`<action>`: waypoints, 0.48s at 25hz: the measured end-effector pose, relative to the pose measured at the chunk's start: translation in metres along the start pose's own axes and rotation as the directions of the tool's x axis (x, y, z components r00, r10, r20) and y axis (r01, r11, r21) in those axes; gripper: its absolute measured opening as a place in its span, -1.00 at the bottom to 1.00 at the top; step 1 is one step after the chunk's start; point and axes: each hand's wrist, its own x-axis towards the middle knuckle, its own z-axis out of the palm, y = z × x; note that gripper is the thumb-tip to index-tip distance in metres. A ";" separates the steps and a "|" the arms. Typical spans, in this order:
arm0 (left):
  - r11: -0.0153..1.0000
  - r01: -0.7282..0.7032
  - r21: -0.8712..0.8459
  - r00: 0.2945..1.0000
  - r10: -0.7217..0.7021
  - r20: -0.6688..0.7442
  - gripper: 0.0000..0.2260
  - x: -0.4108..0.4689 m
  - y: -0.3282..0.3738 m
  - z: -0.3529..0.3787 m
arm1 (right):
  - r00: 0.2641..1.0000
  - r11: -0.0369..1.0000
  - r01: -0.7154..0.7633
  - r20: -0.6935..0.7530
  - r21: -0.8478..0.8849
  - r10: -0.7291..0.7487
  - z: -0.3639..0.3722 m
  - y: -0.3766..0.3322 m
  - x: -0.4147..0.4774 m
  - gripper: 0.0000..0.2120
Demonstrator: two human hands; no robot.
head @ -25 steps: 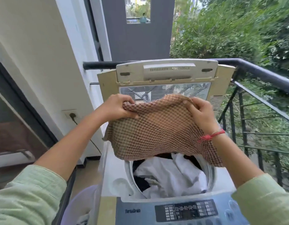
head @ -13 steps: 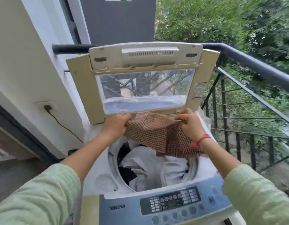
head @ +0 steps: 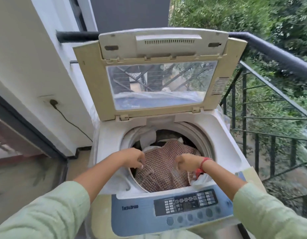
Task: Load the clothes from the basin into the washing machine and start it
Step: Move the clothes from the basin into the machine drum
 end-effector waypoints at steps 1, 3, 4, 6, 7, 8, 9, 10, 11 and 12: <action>1.000 0.006 -0.026 1.000 -0.007 -0.005 -0.72 -0.003 -0.002 0.002 | 1.000 1.000 -0.020 -0.013 -0.019 0.020 0.001 0.000 0.001 -0.67; 0.998 0.039 -0.056 0.999 -0.038 0.006 -0.71 -0.005 -0.003 0.010 | 0.993 0.970 -0.117 -0.041 -0.212 0.111 0.009 0.006 0.008 -0.56; 0.998 0.055 -0.044 0.998 -0.054 0.022 -0.70 -0.003 -0.001 0.013 | 0.981 0.925 -0.193 -0.075 -0.327 0.178 0.013 0.010 0.013 -0.44; 0.997 0.068 -0.021 0.996 -0.066 0.068 -0.67 0.009 0.007 0.020 | 0.955 0.844 -0.296 -0.118 -0.447 0.273 0.019 0.019 0.026 -0.30; 0.998 0.061 -0.032 0.994 -0.058 0.091 -0.65 0.016 0.014 0.024 | 0.948 0.827 -0.315 -0.109 -0.465 0.300 0.023 0.028 0.039 -0.28; 0.997 0.046 -0.056 0.993 -0.039 0.111 -0.64 0.025 0.020 0.029 | 0.938 0.827 -0.335 -0.079 -0.452 0.337 0.028 0.037 0.049 -0.22; 0.996 0.026 -0.084 0.992 -0.015 0.124 -0.63 0.033 0.025 0.034 | 0.918 0.839 -0.372 -0.022 -0.396 0.397 0.034 0.046 0.060 -0.12; 0.993 0.010 -0.115 0.991 0.006 0.134 -0.62 0.042 0.029 0.041 | 0.886 0.851 -0.424 0.051 -0.309 0.460 0.043 0.056 0.073 -0.04; 0.990 0.002 -0.138 0.990 0.017 0.143 -0.61 0.048 0.031 0.047 | 0.856 0.854 -0.466 0.124 -0.231 0.501 0.053 0.064 0.086 0.00; 0.989 0.002 -0.151 0.988 0.021 0.152 -0.60 0.053 0.031 0.052 | 0.832 0.847 -0.487 0.179 -0.215 0.524 0.064 0.067 0.096 0.02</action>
